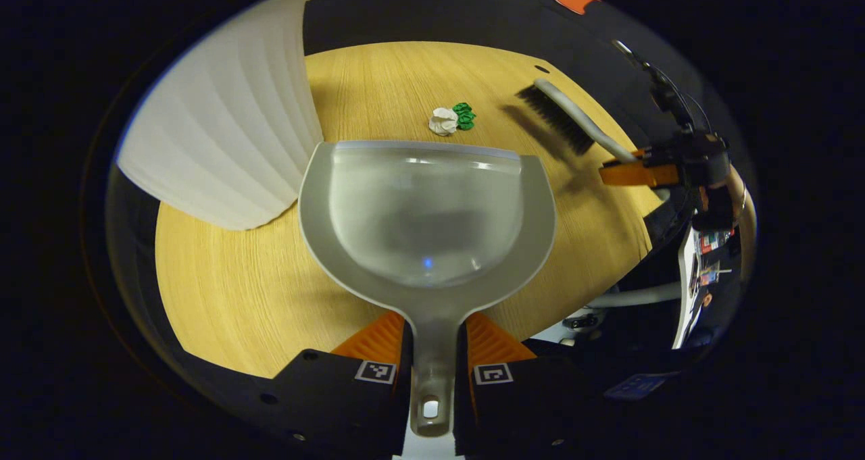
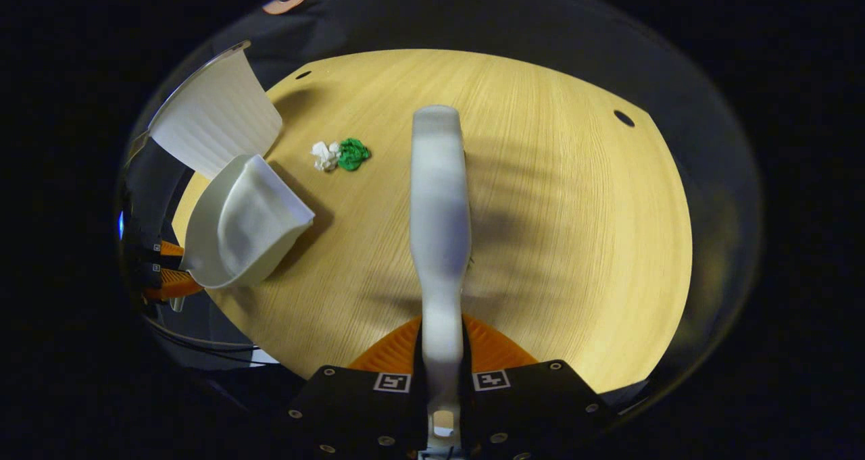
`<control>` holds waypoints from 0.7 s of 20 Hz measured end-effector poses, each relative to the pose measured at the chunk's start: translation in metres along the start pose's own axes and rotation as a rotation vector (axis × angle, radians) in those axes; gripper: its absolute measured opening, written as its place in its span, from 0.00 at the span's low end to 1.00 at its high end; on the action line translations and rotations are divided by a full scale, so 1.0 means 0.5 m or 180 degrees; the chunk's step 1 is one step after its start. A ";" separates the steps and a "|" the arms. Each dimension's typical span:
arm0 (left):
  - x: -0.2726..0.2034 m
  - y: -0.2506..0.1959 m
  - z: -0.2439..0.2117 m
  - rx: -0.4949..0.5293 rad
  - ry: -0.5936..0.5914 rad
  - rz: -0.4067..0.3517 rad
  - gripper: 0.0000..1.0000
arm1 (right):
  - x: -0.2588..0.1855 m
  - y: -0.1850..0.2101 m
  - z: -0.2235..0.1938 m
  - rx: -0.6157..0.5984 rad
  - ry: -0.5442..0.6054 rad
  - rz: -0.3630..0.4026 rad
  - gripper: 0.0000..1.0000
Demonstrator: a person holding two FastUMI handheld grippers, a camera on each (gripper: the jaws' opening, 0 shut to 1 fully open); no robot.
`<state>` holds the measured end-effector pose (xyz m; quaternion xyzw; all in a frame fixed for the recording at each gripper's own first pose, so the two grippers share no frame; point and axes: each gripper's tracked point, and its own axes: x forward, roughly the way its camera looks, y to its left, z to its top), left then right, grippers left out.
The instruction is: Pick up the small broom and dustpan from the desktop, sweep the trash into the dustpan with the broom, and then empty the trash into the garbage bin.
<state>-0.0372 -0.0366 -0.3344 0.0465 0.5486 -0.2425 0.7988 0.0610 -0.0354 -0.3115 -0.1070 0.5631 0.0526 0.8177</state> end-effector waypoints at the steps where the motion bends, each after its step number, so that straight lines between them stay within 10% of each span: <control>1: -0.001 0.008 0.009 0.0111 0.0005 -0.0003 0.28 | 0.014 -0.007 0.028 -0.0122 -0.0010 -0.0024 0.18; 14: 0.033 0.050 0.037 0.0434 0.0576 -0.0066 0.28 | 0.122 0.097 0.135 -0.1088 0.0311 0.0368 0.18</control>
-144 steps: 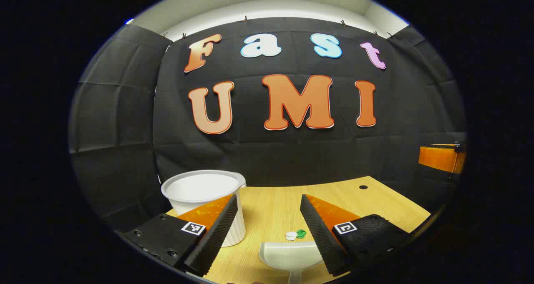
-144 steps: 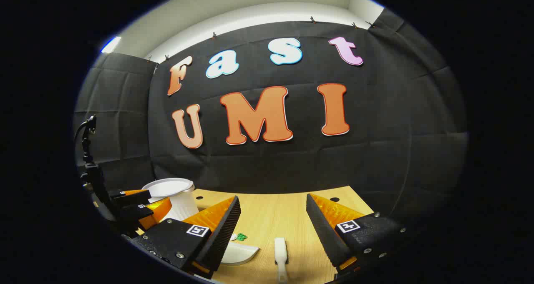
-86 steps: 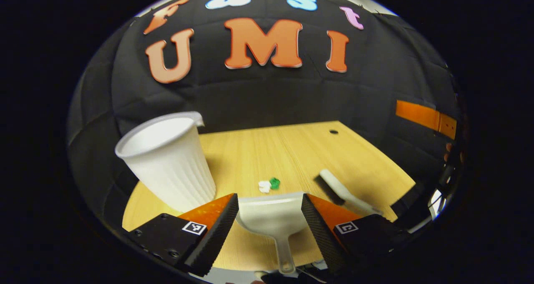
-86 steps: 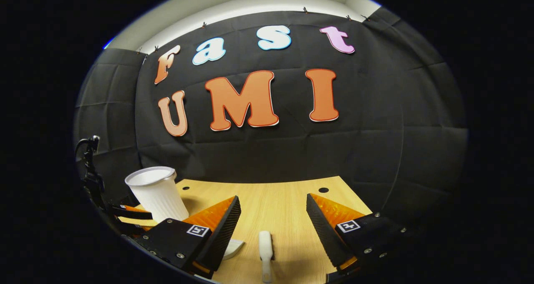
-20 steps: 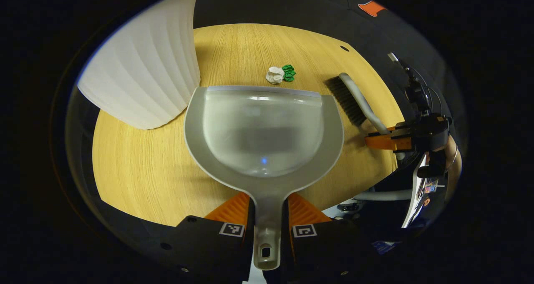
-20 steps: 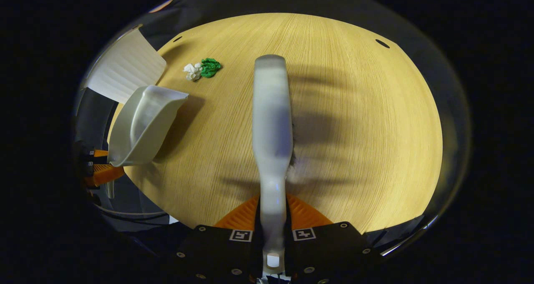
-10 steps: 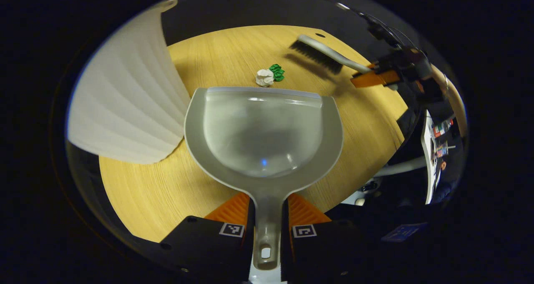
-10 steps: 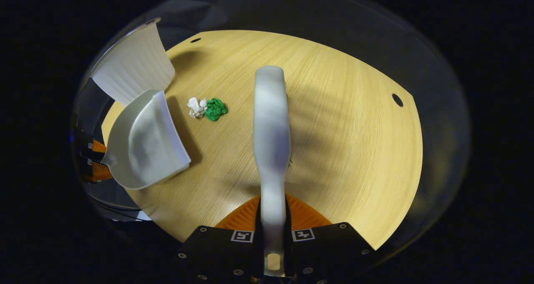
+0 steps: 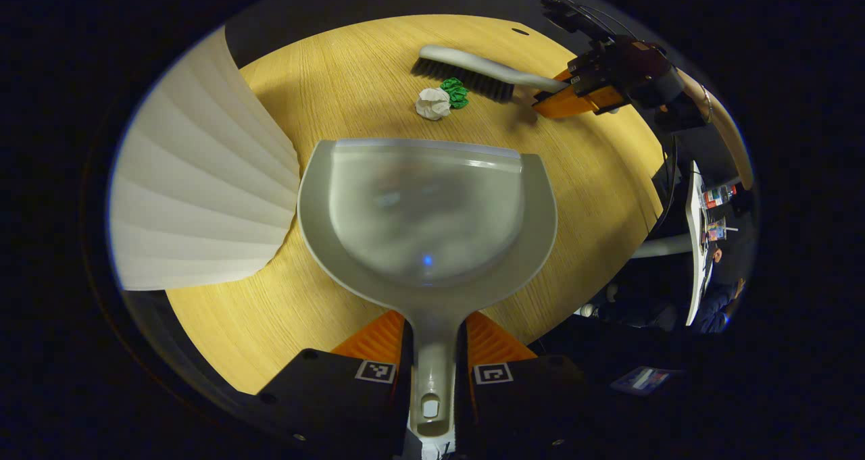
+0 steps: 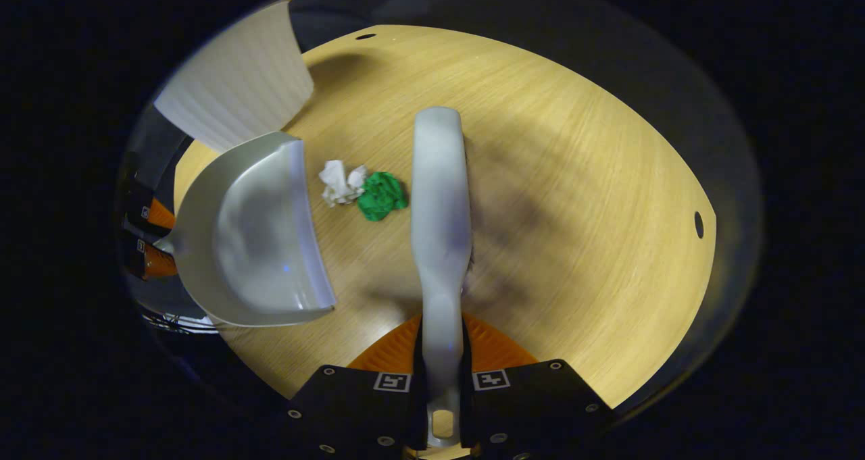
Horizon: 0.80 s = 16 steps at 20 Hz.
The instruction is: Pick up the small broom and dustpan from the desktop, sweep the trash into the dustpan with the broom, and then empty the trash into the garbage bin.
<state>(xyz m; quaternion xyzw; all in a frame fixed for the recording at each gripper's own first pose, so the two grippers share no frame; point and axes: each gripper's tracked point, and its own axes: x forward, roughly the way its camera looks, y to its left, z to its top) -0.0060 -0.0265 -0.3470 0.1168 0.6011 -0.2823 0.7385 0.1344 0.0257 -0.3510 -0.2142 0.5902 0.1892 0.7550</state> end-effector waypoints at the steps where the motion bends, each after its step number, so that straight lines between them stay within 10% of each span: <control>1: -0.003 0.001 0.000 0.0009 0.0004 0.0001 0.28 | -0.003 0.017 -0.004 -0.0121 0.0023 0.0063 0.18; 10: 0.007 -0.002 -0.008 -0.0014 -0.0025 -0.0003 0.28 | -0.032 0.129 -0.021 -0.0720 0.0072 0.0490 0.18; 16: -0.003 -0.009 0.002 0.0017 -0.0148 0.0030 0.28 | -0.030 0.044 -0.051 0.0036 0.0046 0.0051 0.18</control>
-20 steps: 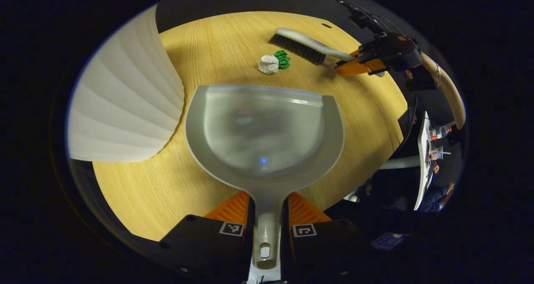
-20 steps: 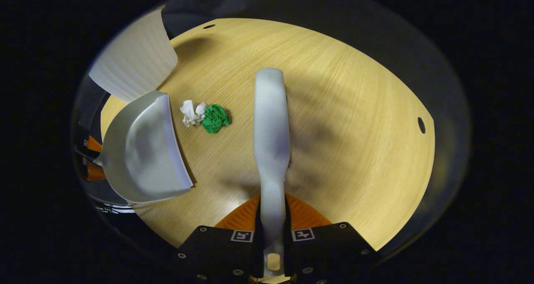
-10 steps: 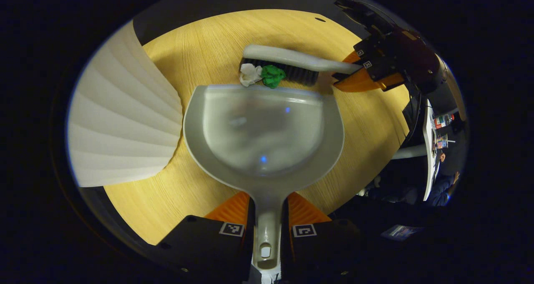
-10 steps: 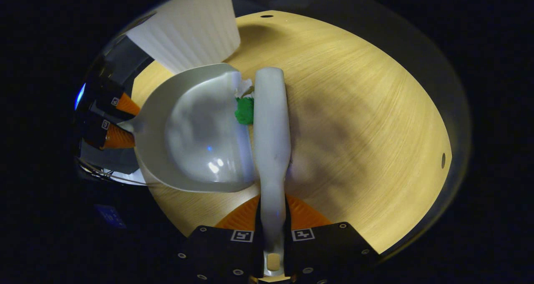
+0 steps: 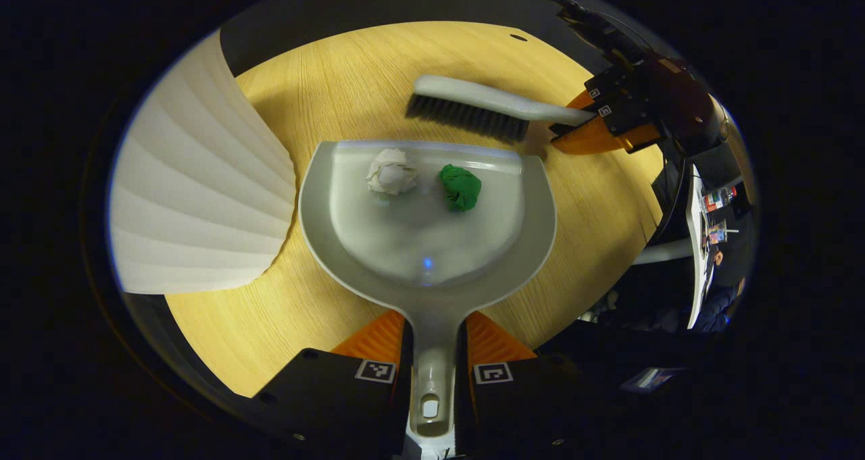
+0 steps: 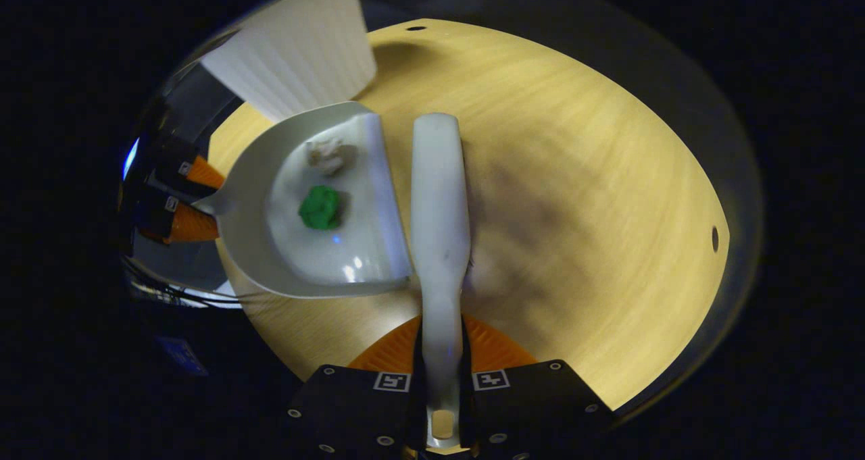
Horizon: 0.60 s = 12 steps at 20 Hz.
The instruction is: Pick up the small broom and dustpan from the desktop, sweep the trash into the dustpan with the broom, and then empty the trash into the garbage bin.
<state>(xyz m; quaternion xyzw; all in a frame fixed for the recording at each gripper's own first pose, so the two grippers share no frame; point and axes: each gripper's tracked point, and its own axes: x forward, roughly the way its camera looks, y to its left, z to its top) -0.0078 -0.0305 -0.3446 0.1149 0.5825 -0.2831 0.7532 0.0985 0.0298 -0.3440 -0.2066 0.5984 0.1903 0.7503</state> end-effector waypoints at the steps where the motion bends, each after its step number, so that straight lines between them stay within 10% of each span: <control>1: -0.005 -0.004 0.003 0.0007 -0.0019 -0.0001 0.28 | -0.005 -0.016 -0.016 0.0154 -0.0014 -0.0059 0.18; 12: -0.238 -0.143 0.086 0.0616 -0.0400 -0.0121 0.28 | -0.023 -0.036 -0.096 0.1162 -0.0012 -0.0152 0.18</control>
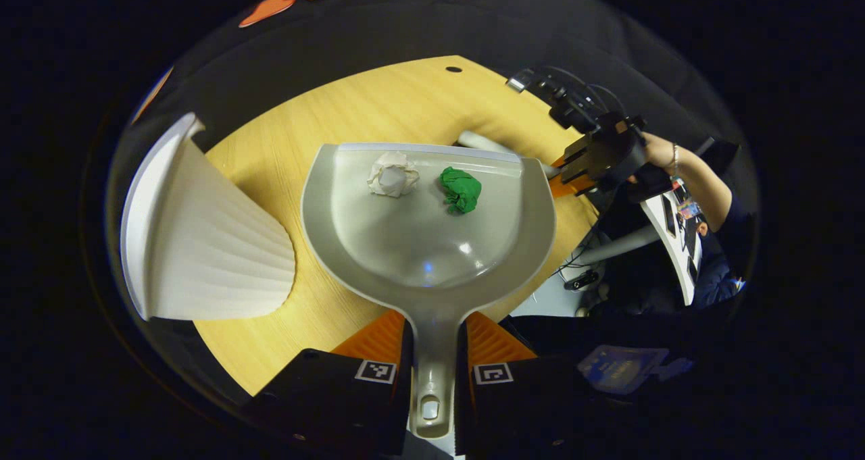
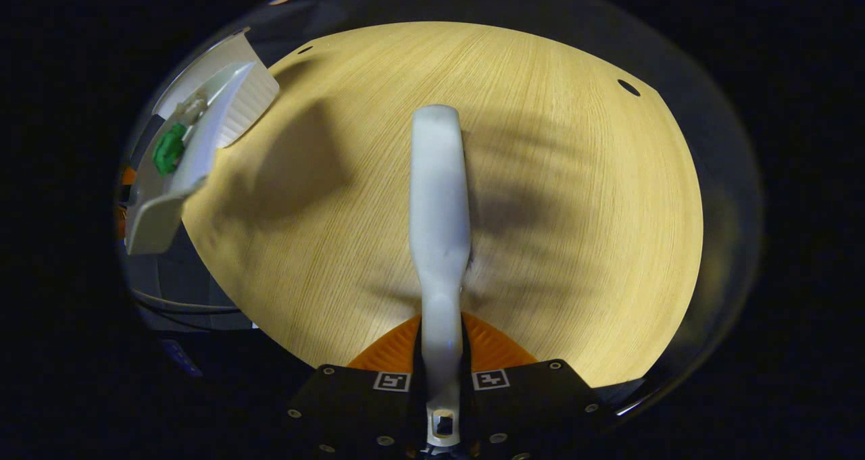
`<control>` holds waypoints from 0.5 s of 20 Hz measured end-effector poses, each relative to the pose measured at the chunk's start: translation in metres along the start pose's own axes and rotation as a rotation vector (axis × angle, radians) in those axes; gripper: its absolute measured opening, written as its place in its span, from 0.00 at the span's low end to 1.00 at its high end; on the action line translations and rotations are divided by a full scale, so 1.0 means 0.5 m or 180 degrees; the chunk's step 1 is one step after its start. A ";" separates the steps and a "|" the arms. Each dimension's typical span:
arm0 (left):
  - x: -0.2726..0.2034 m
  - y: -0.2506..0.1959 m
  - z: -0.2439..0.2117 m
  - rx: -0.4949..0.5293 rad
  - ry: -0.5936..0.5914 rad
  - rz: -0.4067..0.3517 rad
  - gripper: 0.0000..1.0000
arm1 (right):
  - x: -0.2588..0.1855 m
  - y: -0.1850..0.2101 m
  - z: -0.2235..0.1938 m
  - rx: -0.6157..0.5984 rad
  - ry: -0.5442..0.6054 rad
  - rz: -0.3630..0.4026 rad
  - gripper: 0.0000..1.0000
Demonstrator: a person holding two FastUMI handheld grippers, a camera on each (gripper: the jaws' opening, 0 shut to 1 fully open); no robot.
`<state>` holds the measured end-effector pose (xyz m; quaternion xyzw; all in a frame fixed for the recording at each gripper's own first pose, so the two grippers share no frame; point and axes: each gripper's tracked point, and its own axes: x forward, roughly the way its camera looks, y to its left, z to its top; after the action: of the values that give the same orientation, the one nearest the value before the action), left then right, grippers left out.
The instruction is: Pick up the small broom and dustpan from the desktop, sweep the trash into the dustpan with the broom, and then empty the trash into the garbage bin.
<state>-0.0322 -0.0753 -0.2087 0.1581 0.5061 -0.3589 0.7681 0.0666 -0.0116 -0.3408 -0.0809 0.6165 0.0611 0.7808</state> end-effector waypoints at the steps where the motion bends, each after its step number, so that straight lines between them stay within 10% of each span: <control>1: -0.033 -0.013 0.011 0.0080 -0.0015 -0.0022 0.28 | 0.009 0.005 -0.007 0.0025 -0.0022 0.0015 0.18; 10: -0.248 0.028 0.163 -0.0076 -0.0358 0.0056 0.28 | 0.024 -0.002 -0.029 0.0141 -0.0085 0.0000 0.18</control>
<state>0.0032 -0.0664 -0.0645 0.1329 0.4650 -0.3544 0.8003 0.0559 -0.0153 -0.3557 -0.0628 0.6073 0.0484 0.7905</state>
